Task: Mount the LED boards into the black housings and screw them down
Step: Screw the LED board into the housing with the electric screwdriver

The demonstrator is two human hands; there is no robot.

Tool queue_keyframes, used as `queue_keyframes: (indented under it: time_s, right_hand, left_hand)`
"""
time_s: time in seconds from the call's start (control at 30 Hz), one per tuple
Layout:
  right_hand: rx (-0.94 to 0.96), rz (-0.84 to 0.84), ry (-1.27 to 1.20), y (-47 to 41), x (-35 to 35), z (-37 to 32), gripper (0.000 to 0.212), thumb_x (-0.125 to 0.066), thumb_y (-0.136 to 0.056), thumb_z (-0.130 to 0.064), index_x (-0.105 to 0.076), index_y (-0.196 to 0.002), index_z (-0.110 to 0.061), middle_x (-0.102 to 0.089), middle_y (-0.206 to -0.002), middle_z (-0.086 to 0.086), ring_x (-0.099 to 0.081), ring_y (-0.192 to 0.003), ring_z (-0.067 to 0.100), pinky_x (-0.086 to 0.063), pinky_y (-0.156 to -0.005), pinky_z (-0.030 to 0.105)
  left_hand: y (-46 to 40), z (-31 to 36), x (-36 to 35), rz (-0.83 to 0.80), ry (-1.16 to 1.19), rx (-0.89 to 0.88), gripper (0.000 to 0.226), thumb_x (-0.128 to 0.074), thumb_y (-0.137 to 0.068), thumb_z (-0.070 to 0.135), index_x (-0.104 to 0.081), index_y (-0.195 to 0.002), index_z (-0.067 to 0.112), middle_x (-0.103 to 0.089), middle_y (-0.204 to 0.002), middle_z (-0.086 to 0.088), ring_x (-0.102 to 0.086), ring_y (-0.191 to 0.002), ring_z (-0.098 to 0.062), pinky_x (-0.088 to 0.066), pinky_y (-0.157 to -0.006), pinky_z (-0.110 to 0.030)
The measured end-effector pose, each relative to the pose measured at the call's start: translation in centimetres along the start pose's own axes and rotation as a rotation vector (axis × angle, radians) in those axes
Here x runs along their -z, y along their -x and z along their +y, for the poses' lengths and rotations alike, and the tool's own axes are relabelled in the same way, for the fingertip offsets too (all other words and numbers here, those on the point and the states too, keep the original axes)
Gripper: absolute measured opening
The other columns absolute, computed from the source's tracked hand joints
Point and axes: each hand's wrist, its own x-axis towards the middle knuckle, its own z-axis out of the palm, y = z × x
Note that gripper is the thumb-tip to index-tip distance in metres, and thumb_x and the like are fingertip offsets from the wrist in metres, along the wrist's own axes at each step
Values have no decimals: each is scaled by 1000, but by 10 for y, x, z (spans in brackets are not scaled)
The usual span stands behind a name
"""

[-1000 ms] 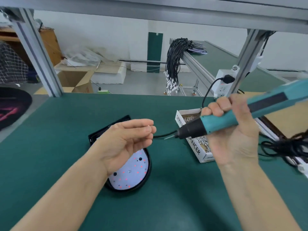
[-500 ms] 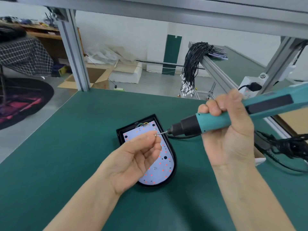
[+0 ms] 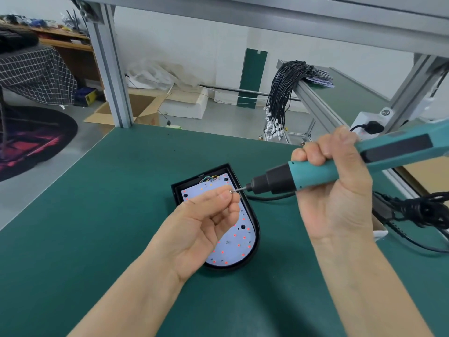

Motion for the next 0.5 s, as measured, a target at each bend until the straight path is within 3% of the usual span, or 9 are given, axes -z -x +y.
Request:
queue_keyframes:
  time_s: [0.17, 0.5]
  right_hand:
    - [-2, 14, -6, 0, 2, 6, 31, -73, -67, -20, -42, -71, -20, -45, -64, -8, -46, -53, 8, -45, -62, 23]
    - [-15, 94, -22, 0, 8, 19, 22, -64, -76, -17, -43, -70, -21, -46, -69, -8, -46, -53, 7, -46, -64, 22]
  left_hand:
    - [-3, -3, 3, 46, -219, -259, 11, -68, -61, 9, -77, -68, 9, -70, -69, -10, -65, -58, -14, -55, -56, -20]
    - [-6, -2, 11, 65, -343, -352, 15, -72, -58, 16, -78, -72, 13, -72, -73, -9, -66, -62, -16, -55, -60, -21]
